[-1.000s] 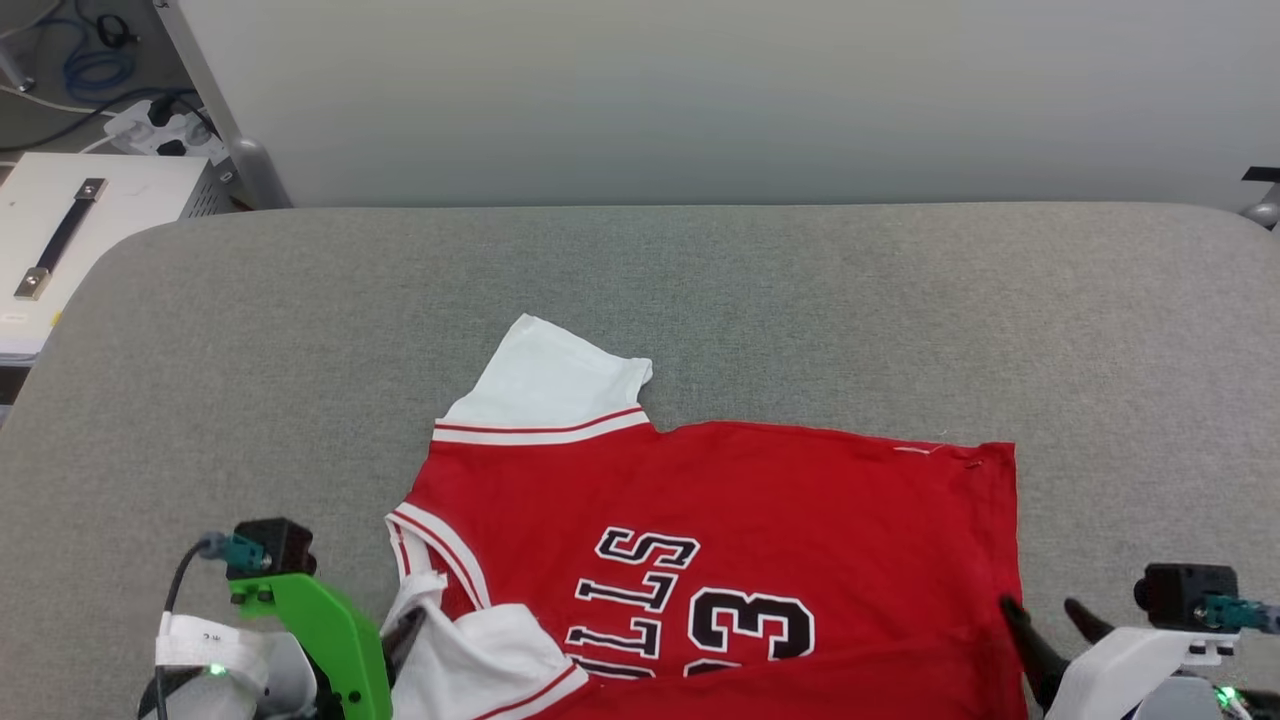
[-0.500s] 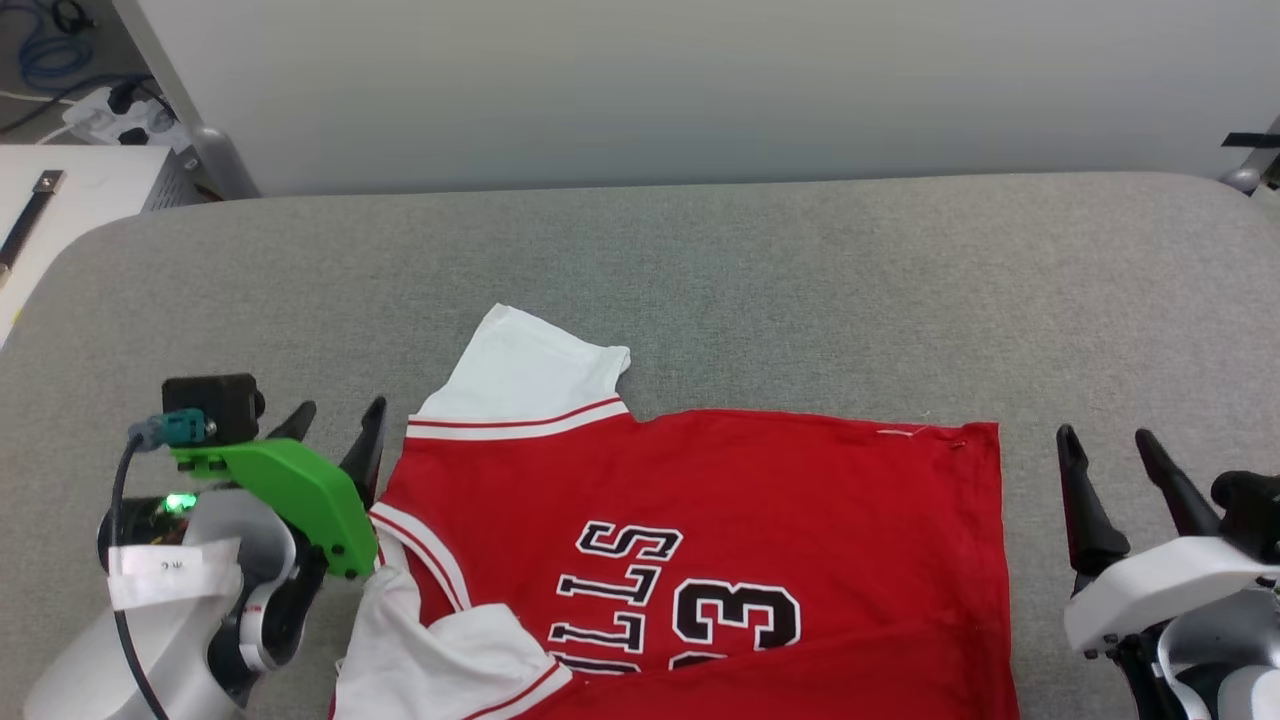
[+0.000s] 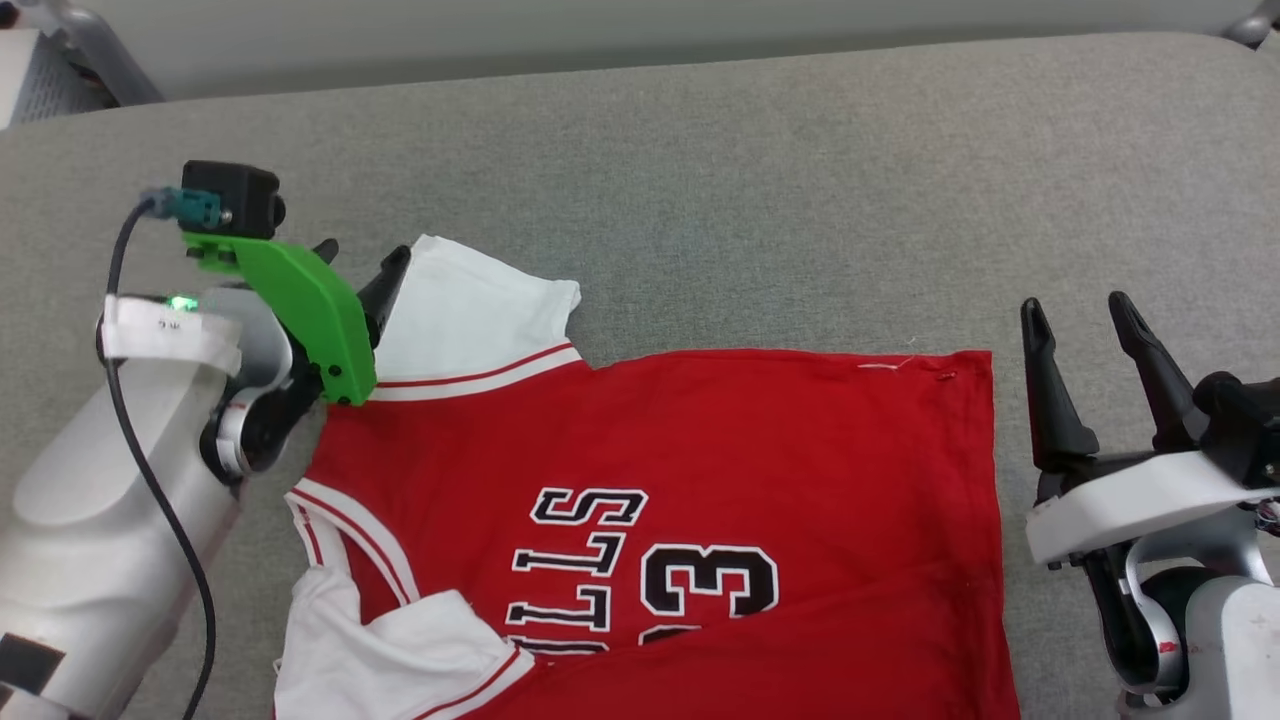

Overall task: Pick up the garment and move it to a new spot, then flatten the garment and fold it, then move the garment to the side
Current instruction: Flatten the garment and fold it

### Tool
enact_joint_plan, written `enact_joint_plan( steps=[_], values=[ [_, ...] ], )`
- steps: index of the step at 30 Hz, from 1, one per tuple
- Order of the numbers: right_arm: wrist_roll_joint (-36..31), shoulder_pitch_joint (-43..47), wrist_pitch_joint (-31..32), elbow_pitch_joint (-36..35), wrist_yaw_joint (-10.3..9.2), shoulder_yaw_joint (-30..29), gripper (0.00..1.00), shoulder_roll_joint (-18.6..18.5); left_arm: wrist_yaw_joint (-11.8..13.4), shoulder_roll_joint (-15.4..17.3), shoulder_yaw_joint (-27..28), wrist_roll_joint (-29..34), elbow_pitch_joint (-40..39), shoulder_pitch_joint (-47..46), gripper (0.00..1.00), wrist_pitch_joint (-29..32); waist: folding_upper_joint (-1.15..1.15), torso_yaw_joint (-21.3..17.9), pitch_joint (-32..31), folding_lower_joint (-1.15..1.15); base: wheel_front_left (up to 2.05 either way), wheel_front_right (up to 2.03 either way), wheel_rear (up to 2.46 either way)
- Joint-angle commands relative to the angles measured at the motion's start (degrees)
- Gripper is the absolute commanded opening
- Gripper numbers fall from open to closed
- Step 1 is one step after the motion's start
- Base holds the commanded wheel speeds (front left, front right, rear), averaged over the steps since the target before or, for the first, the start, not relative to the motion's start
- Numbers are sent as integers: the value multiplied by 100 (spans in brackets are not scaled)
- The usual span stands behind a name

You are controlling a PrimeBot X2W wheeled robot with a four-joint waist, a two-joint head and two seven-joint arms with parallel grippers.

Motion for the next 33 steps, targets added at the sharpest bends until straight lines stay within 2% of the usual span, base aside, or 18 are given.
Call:
enact_joint_plan(
  steps=[1,5,9,20,22,25,26,27,28,29,33],
  values=[
    [-24,-125,-56,7,-1,52,100,26,-136,-37,-56,-84,147,-231,100,186,0,-292,363,-1,0,0,0],
    [1,-237,-100,105,-1,173,100,30,-494,-75,-187,-290,706,-742,100,996,0,-479,574,-1,0,0,0],
    [43,-321,-156,177,-1,224,100,37,-659,-65,-301,-352,1122,-1142,100,1566,0,-637,790,-1,0,0,0],
    [148,-490,-299,331,-1,306,100,56,-706,95,-616,-48,2148,-1771,100,2240,0,-944,1330,-1,0,0,0],
    [179,-492,-307,364,-1,309,100,58,-723,67,-679,-36,2294,-1777,100,2356,0,-958,1379,-1,0,0,0],
    [209,-501,-339,397,-1,286,100,61,-763,-73,-720,-253,2527,-1671,100,2842,0,-954,1420,-1,0,0,0],
    [218,-508,-341,406,-1,273,100,62,-776,-119,-726,-350,2586,-1630,69,3052,0,-950,1426,-1,0,0,0],
    [232,-519,-338,415,-1,251,100,62,-790,-169,-727,-458,2628,-1600,33,3286,0,-942,1432,-1,0,0,0],
    [241,-532,-329,422,-1,224,100,63,-799,-201,-729,-520,2637,-1595,9,3425,0,-933,1438,-1,0,0,0],
    [250,-550,-314,435,-1,193,100,63,-804,-239,-714,-606,2644,-1591,0,3579,0,-921,1440,-1,0,0,0],
    [304,-639,-217,497,-1,143,100,44,-807,-295,-707,-711,2557,-1643,0,3822,0,-869,1410,-1,0,0,0]
  ],
)
